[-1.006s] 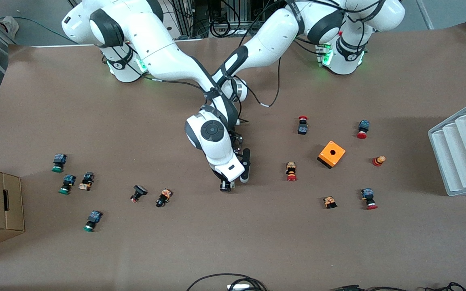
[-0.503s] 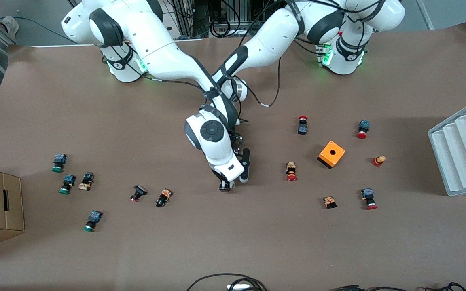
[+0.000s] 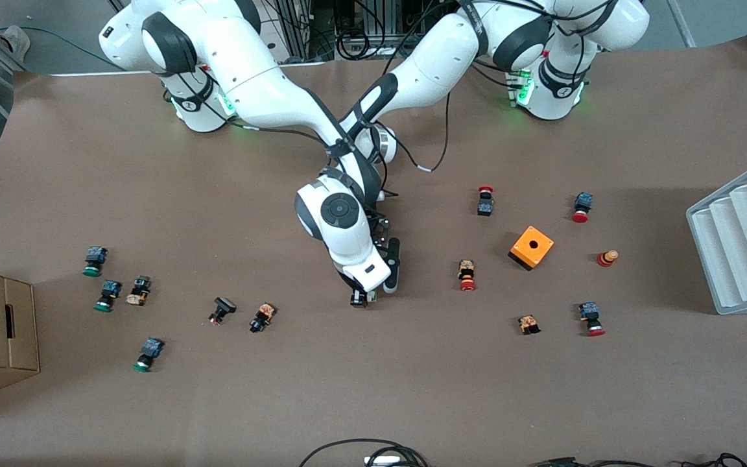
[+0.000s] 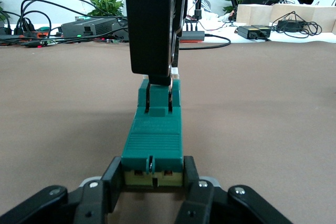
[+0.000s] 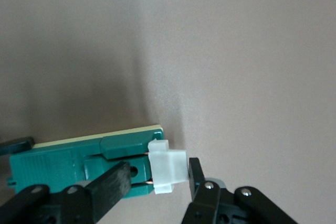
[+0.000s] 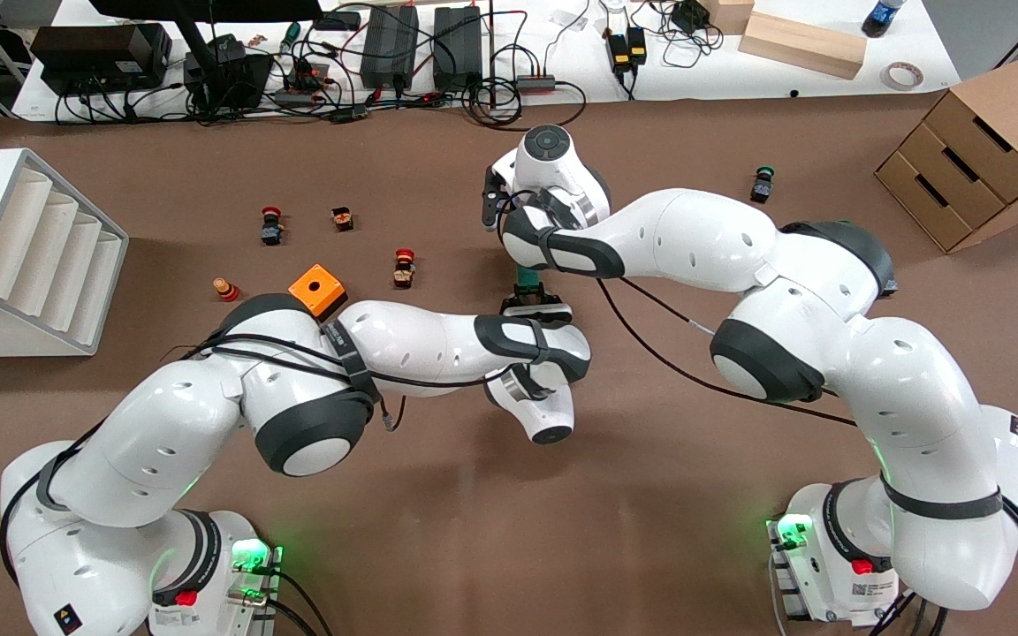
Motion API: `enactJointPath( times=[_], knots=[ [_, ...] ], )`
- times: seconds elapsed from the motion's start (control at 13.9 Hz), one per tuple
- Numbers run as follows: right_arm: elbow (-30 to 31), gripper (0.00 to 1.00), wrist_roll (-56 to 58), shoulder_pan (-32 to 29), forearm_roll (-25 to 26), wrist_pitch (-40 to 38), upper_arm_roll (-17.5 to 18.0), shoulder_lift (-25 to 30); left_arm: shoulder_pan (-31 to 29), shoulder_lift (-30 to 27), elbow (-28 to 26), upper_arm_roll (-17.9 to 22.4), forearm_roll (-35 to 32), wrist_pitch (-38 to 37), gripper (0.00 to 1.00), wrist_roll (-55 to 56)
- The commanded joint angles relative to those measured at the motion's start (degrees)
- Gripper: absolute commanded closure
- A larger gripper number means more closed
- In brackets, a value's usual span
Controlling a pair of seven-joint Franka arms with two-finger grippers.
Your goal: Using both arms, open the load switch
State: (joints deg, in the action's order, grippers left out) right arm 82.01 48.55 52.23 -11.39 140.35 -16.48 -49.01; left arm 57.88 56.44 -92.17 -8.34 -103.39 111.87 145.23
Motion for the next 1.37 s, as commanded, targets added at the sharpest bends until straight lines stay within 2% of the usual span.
enactJointPath(
  times=[0.0,1.29],
  knots=[
    [1.0,0.46,0.4,0.7,-1.0,-2.5,-0.3,1.4,-0.3,2.6,1.3,0.5,-0.2,1.5,0.48,0.8],
    [2.5,0.48,0.1,0.9,-1.0,-4.0,-0.1,3.4,-0.3,2.5,1.3,0.6,-0.2,1.5,0.48,0.8]
  ],
)
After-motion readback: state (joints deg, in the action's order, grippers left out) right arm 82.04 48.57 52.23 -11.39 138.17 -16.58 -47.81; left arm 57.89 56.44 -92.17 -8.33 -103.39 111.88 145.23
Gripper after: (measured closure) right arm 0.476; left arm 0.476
